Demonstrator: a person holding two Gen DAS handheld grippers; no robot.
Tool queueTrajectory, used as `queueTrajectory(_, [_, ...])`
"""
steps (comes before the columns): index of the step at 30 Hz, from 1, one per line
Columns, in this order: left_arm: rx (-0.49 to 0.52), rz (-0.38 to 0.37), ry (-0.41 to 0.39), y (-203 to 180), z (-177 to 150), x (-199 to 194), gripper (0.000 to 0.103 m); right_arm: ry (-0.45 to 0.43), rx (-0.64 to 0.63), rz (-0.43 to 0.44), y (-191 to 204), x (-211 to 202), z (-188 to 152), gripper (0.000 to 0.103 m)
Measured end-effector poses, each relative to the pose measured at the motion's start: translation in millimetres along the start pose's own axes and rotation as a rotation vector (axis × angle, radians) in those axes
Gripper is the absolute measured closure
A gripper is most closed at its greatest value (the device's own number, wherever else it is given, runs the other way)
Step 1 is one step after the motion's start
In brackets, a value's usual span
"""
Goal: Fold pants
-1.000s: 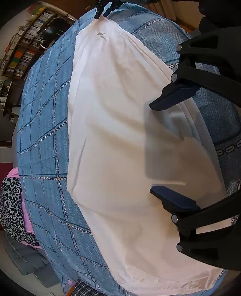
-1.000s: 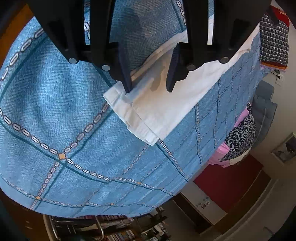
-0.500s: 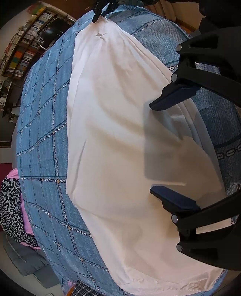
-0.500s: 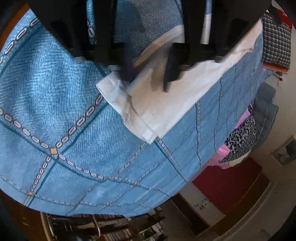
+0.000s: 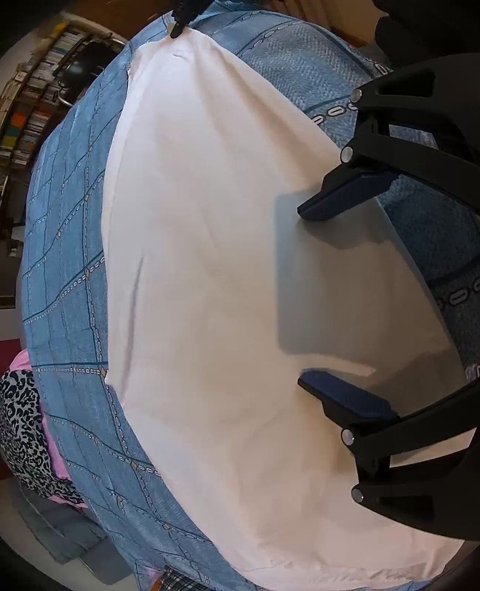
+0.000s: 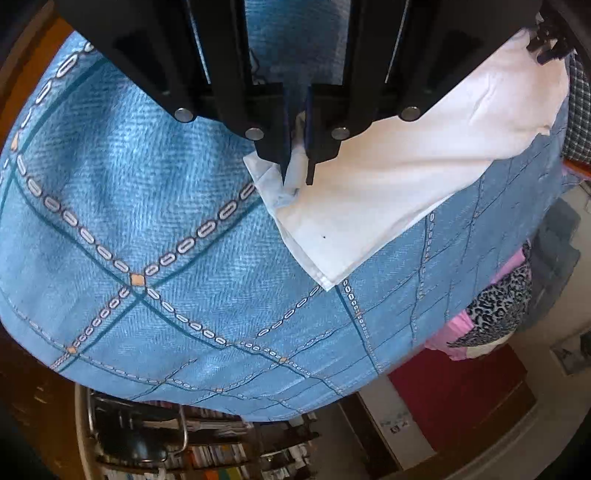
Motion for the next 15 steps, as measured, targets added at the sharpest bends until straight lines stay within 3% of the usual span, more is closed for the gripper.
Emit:
queueTrajectory(3, [-0.014, 0.000, -0.001, 6, 11, -4, 0.018, -0.049, -0.019, -0.060, 0, -17, 11, 0.086])
queueTrajectory(7, [-0.034, 0.013, -0.081, 14, 44, -17, 0.018, -0.156, -0.101, -0.134, 8, -42, 42, 0.067])
queueTrajectory(11, [-0.050, 0.040, -0.128, 18, 79, -12, 0.018, -0.158, -0.145, -0.039, 35, -39, 60, 0.067])
queueTrajectory(15, [-0.078, 0.046, -0.105, 20, 102, 12, 0.018, 0.011, -0.188, 0.119, 71, 9, 51, 0.067])
Point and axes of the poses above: each gripper's, at about its wrist camera, not at the fingertips, and x roughly the way its jaws point, y to its left, z to its top, the point moved 8 cm from there along x, roughly the way its jaws point, and after that the axes turned 9 degrees about z, right-handed, at the moved point
